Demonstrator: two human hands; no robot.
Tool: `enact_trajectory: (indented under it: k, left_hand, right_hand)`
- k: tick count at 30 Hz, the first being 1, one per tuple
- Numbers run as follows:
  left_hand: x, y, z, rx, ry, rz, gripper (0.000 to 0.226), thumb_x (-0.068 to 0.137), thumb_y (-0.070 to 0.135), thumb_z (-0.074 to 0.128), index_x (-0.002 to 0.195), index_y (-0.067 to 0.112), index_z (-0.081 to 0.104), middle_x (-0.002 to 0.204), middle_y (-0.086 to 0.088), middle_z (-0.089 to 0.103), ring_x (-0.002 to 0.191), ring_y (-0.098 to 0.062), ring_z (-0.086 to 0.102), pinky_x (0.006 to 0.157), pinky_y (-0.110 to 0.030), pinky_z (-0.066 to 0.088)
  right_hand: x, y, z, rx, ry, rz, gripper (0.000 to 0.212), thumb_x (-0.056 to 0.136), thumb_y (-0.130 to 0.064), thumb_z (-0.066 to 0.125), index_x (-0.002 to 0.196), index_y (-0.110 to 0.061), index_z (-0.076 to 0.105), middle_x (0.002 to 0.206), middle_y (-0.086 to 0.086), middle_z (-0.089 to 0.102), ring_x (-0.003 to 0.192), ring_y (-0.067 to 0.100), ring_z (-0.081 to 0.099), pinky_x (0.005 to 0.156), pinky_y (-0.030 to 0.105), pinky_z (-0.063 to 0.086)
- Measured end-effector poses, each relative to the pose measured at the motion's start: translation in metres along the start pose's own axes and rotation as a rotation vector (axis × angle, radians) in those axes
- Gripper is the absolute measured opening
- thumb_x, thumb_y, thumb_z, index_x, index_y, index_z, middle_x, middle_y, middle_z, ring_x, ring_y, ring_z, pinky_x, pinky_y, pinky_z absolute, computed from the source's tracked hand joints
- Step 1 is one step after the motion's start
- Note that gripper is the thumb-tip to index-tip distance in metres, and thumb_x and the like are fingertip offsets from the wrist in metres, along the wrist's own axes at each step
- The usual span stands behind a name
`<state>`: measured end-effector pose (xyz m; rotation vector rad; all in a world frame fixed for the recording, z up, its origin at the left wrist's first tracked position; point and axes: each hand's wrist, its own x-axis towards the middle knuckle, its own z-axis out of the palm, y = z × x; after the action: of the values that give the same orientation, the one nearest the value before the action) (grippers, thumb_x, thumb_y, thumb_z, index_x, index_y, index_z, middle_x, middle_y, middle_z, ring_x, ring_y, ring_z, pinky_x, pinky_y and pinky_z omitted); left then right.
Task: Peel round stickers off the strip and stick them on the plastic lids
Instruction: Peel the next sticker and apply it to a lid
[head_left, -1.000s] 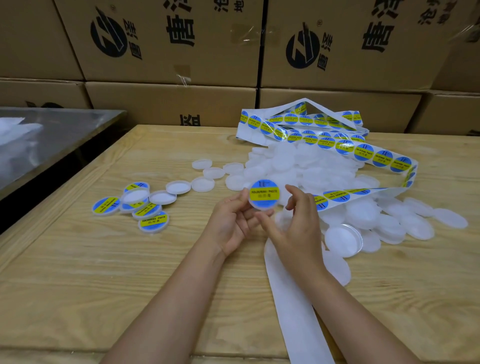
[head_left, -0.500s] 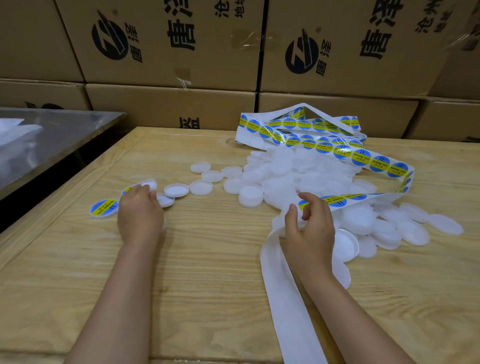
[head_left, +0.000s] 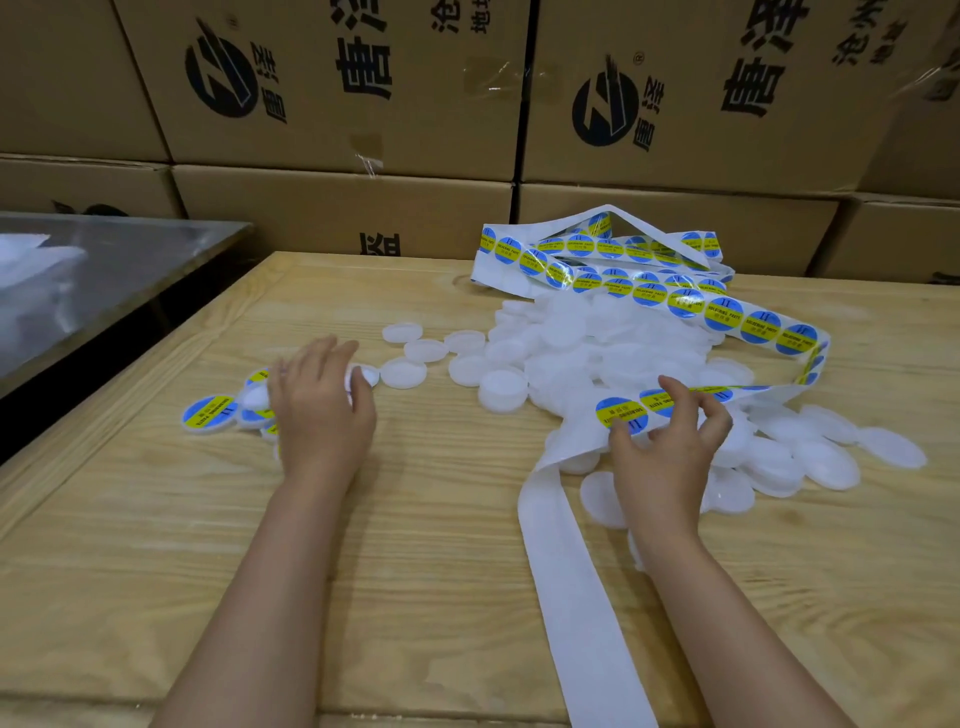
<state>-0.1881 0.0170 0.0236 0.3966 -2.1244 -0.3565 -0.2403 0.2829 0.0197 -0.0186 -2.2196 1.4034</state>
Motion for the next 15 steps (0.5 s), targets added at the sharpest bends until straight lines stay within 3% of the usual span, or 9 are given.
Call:
enact_trajectory:
  k: [4,6,9,13,15]
  left_hand:
    - [-0.012,0.032,0.007,-0.177,-0.041,0.21,0.028,0.08,-0.002,0.053,0.105,-0.003,0.066,0.107,-0.016,0.067,0.099,-0.034,0.063,0.093,-0.041,0.038]
    - [-0.019,0.049,0.011,-0.264,-0.097,0.257,0.03,0.081,-0.005,0.053,0.108,-0.002,0.066,0.108,-0.013,0.068,0.098,-0.031,0.064,0.09,-0.039,0.042]
    - [-0.028,0.076,0.016,-0.373,-0.177,0.298,0.035,0.083,-0.005,0.055,0.116,0.001,0.064,0.117,-0.011,0.066,0.106,-0.027,0.063,0.092,-0.037,0.043]
    - [-0.039,0.106,0.019,-0.547,-0.364,0.317,0.049,0.087,-0.004,0.05,0.134,0.009,0.048,0.142,-0.005,0.045,0.131,-0.019,0.045,0.106,-0.034,0.035]
    - [-0.043,0.111,0.021,-0.581,-0.431,0.337,0.053,0.088,-0.004,0.05,0.138,0.01,0.042,0.146,-0.002,0.038,0.136,-0.017,0.037,0.109,-0.034,0.03]
  right_hand:
    - [0.001,-0.003,0.0,0.119,0.001,0.039,0.052,0.078,0.005,0.063,0.123,-0.02,0.054,0.136,0.003,0.035,0.082,0.024,0.057,0.065,0.001,0.032]
    - [0.0,-0.006,-0.001,0.145,0.02,-0.019,0.052,0.079,0.009,0.059,0.122,-0.02,0.054,0.135,0.002,0.038,0.08,0.022,0.055,0.067,-0.002,0.033]
    - [-0.006,-0.012,0.001,0.135,-0.017,-0.159,0.057,0.078,0.014,0.054,0.127,-0.015,0.052,0.136,0.004,0.037,0.093,0.024,0.055,0.076,0.004,0.038]
    - [-0.019,-0.021,0.008,0.116,-0.095,-0.3,0.059,0.075,0.015,0.053,0.129,-0.01,0.05,0.122,0.003,0.043,0.104,0.028,0.054,0.091,0.025,0.044]
    - [-0.025,-0.022,0.01,0.138,-0.141,-0.347,0.06,0.074,0.014,0.055,0.128,-0.012,0.049,0.112,0.0,0.045,0.098,0.021,0.055,0.089,0.015,0.041]
